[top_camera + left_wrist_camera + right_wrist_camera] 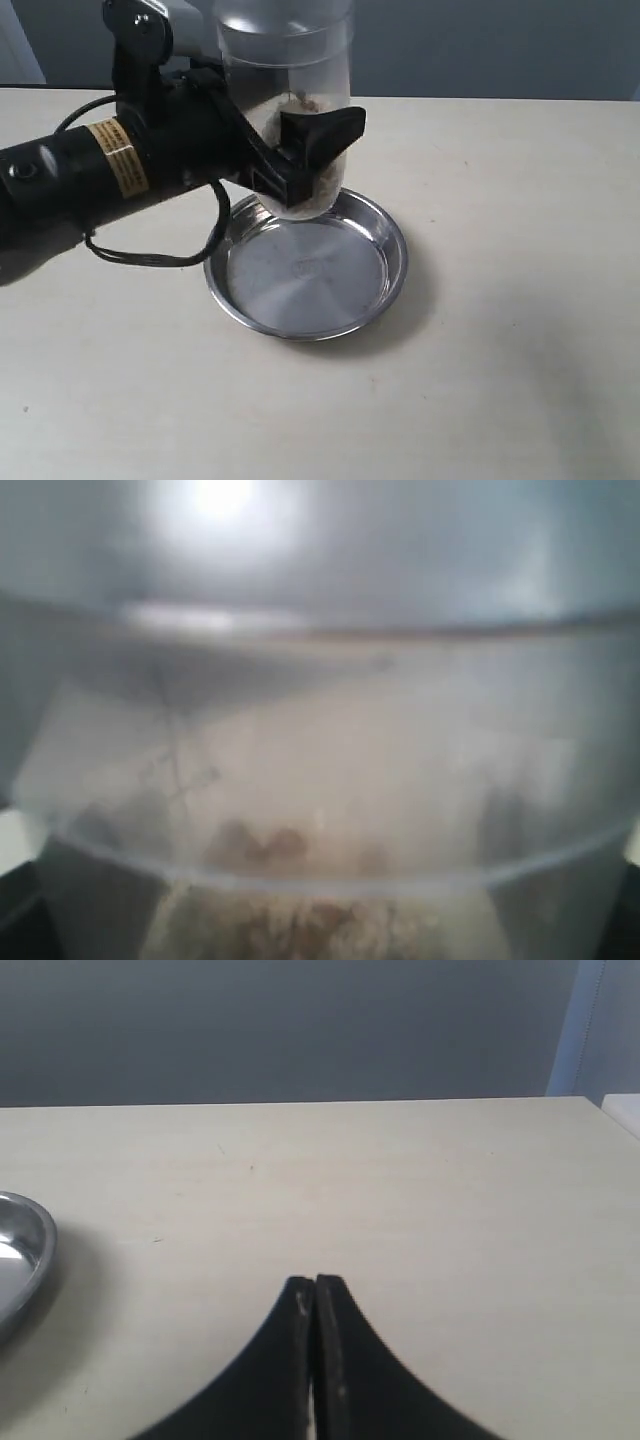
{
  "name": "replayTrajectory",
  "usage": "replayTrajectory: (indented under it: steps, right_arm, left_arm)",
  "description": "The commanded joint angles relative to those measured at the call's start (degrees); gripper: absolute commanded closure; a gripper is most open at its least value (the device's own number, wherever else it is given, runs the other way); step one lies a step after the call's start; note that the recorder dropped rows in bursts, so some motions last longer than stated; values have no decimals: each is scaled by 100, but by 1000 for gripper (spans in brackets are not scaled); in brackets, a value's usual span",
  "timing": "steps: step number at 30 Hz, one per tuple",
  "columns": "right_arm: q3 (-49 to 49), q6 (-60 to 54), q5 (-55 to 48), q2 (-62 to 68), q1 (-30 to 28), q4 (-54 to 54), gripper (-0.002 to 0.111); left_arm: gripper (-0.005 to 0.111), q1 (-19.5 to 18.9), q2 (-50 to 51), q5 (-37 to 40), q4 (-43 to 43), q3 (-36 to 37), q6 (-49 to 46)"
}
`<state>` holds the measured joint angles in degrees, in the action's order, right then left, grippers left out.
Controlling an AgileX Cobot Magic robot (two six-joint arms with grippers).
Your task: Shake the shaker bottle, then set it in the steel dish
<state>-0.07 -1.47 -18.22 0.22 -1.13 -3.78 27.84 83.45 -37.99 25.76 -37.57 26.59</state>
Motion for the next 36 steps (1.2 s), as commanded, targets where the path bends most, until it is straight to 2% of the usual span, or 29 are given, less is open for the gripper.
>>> replayTrajectory:
  steps: [1, 3, 4, 6, 7, 9, 11, 13, 14, 15, 17, 19, 22, 25, 27, 30, 32, 34, 35, 36]
  right_arm:
    - [7, -2, 68, -22, -5, 7, 109]
    - [7, -2, 68, -22, -5, 7, 109]
    - [7, -2, 68, -22, -5, 7, 109]
    - [7, -2, 68, -22, -5, 7, 109]
    - [7, -2, 68, -22, -5, 7, 109]
    - [7, -2, 68, -22, -5, 7, 109]
    - [7, -2, 68, -22, -5, 7, 109]
    - [7, -2, 68, -22, -5, 7, 109]
    - [7, -2, 68, -22, -5, 7, 109]
    - [7, -2, 68, -22, -5, 7, 109]
    - [7, -2, 68, -22, -5, 7, 109]
    - [7, -2, 68, -22, -5, 7, 109]
    - [7, -2, 68, -22, -5, 7, 109]
    - [7, -2, 68, -22, -5, 7, 109]
    - [7, -2, 68, -22, -5, 7, 109]
    - [7, -2, 68, -22, -5, 7, 109]
    - [7, -2, 78, -22, -5, 7, 109]
    - [7, -2, 78, -22, -5, 7, 109]
    - [7, -2, 78, -22, -5, 7, 109]
    - [7, -2, 78, -22, -5, 7, 109]
  left_arm:
    - [107, 52, 380, -45, 97, 160, 341]
    - [107, 52, -101, -878, 229, -30, 304]
    - [107, 78, -346, -854, 170, -181, 273]
    - [107, 167, -470, -218, -26, -285, 90]
    - [107, 207, -263, 392, -130, -209, -52]
    - [107, 240, 181, 726, -270, -34, 127]
    - [107, 240, 424, 101, -107, 56, 551]
    - [107, 240, 139, -935, 195, -102, 591]
    - [107, 263, -68, -1100, 197, -219, 536]
    - [107, 264, -229, -899, 197, -389, 335]
    - [107, 264, -211, 12, 71, -457, 152]
    - [107, 264, 258, 732, 16, -249, 153]
    - [107, 264, 515, 353, 77, -96, 156]
    - [107, 264, -115, -324, 76, -315, 109]
    - [107, 283, -252, -25, 40, -315, 109]
    - [107, 310, 359, 651, -202, 69, 138]
    - [107, 310, 547, 252, -266, 178, 343]
    - [107, 310, 178, -787, -189, 79, 297]
    - [107, 310, -89, -1043, -204, -74, 297]
    - [107, 310, -273, -969, -204, -235, 261]
